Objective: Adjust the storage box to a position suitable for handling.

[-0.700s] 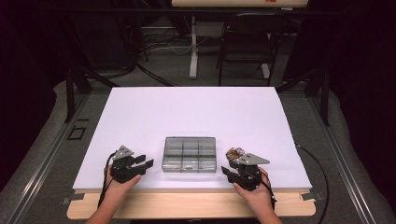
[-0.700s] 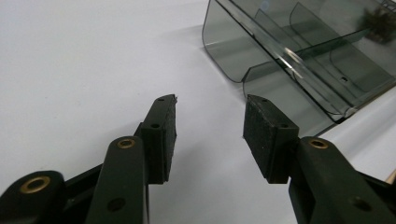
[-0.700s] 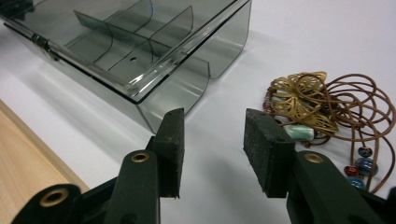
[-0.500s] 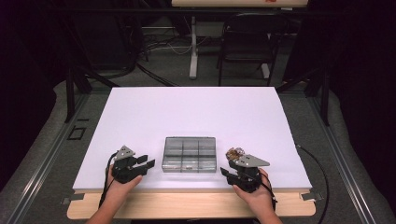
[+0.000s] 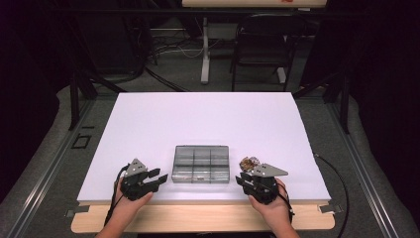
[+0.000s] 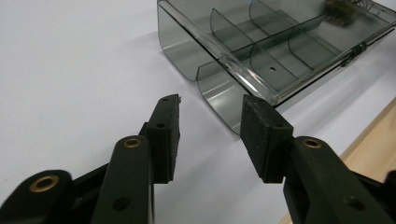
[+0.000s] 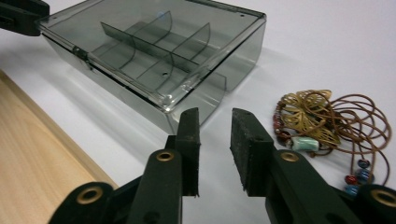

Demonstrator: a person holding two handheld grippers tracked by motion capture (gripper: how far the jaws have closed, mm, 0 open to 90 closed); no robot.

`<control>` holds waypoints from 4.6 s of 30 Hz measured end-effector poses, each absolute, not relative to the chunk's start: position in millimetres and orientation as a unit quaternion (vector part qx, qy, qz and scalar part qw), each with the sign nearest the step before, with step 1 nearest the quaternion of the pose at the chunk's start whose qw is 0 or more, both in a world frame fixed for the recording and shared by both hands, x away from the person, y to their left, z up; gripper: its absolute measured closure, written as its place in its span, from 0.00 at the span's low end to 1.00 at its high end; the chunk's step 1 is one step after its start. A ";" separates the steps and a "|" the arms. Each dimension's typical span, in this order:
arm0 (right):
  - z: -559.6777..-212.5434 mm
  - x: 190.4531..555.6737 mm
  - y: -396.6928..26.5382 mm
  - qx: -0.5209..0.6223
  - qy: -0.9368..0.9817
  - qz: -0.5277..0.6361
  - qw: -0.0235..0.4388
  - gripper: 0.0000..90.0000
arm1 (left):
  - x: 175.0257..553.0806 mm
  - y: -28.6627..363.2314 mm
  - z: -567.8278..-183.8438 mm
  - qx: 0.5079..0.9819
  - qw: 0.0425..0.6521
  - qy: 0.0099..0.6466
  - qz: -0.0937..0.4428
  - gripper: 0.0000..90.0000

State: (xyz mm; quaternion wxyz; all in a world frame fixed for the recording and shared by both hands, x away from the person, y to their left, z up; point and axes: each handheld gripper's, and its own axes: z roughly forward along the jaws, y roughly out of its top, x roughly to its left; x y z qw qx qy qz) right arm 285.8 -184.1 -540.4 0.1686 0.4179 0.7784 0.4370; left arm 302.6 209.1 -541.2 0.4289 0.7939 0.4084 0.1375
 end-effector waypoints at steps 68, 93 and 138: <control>-536.3 285.5 -163.4 0.375 0.795 0.451 0.159 1.00 | 294.5 201.8 -538.3 0.806 0.442 0.375 0.122 0.77; -534.0 289.5 -164.0 0.384 0.782 0.464 0.158 0.97 | 299.6 185.5 -533.7 0.808 0.444 0.353 0.160 0.72; -510.3 312.2 -153.9 0.393 0.755 0.486 0.198 0.73 | 321.8 179.4 -503.5 0.797 0.461 0.349 0.173 0.69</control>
